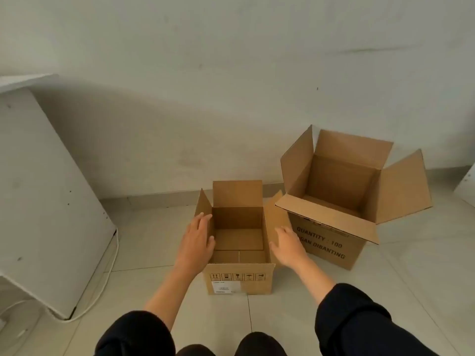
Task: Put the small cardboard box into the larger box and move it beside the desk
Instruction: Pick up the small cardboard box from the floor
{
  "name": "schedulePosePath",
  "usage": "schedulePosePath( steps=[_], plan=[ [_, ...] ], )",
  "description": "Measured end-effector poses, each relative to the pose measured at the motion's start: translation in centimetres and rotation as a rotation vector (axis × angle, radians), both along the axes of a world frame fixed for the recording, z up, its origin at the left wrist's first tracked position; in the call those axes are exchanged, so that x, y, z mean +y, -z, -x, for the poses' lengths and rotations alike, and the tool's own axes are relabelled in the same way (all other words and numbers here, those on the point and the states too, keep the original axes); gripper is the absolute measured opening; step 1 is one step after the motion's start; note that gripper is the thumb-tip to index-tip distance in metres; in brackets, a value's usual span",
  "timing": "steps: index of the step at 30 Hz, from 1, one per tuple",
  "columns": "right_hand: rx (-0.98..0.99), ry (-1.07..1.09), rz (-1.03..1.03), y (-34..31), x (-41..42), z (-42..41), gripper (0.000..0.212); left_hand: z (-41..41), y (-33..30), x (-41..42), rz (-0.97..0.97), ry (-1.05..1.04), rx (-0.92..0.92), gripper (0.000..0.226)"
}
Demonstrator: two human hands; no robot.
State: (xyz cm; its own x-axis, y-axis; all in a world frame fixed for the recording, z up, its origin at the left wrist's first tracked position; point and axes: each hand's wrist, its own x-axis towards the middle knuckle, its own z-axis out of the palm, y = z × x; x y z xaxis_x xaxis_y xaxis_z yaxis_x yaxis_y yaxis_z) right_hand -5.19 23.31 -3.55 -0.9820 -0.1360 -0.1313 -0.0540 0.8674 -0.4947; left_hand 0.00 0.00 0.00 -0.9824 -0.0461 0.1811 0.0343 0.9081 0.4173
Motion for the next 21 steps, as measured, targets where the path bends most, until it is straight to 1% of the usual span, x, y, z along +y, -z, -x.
schedulePosePath(
  steps=[2,6,8,10,12,14,16,17,19,20,21],
  plan=[
    [-0.025,0.031,-0.02,0.5,0.3,0.7,0.057,1.2,0.7,-0.5,-0.022,-0.019,-0.039,0.052],
    [-0.035,0.135,-0.106,2.9,-0.2,3.5,0.059,4.8,2.9,-2.1,0.005,-0.041,-0.107,0.054],
    [-0.049,0.197,-0.162,4.1,-0.5,4.6,0.063,6.1,4.1,-3.1,0.034,-0.095,-0.133,0.058],
    [-0.092,0.261,-0.165,5.3,-0.7,5.3,0.071,7.0,5.4,-4.1,0.04,-0.162,-0.156,0.065],
    [-0.127,0.34,-0.139,6.1,-0.9,5.9,0.08,7.7,6.4,-4.9,-0.01,-0.226,-0.183,0.072],
    [-0.111,0.41,-0.109,6.4,-1.1,6.3,0.083,8.2,7.4,-5.6,-0.115,-0.289,-0.261,0.08],
    [-0.08,0.427,-0.051,6.3,-1.6,6.6,0.074,8.5,8.4,-6.2,-0.215,-0.338,-0.351,0.082],
    [-0.074,0.401,-0.038,6.3,-2.0,6.7,0.064,8.4,8.8,-6.4,-0.225,-0.331,-0.378,0.08],
    [-0.058,0.34,-0.04,6.3,-3.3,6.7,0.042,8.5,9.4,-6.5,-0.23,-0.286,-0.395,0.069],
    [-0.049,0.331,-0.035,6.4,-4.1,6.5,0.038,8.5,9.6,-6.4,-0.242,-0.275,-0.389,0.062],
    [-0.055,0.341,-0.008,6.6,-4.9,6.3,0.038,8.5,9.5,-6.2,-0.261,-0.273,-0.382,0.057]
  ],
)
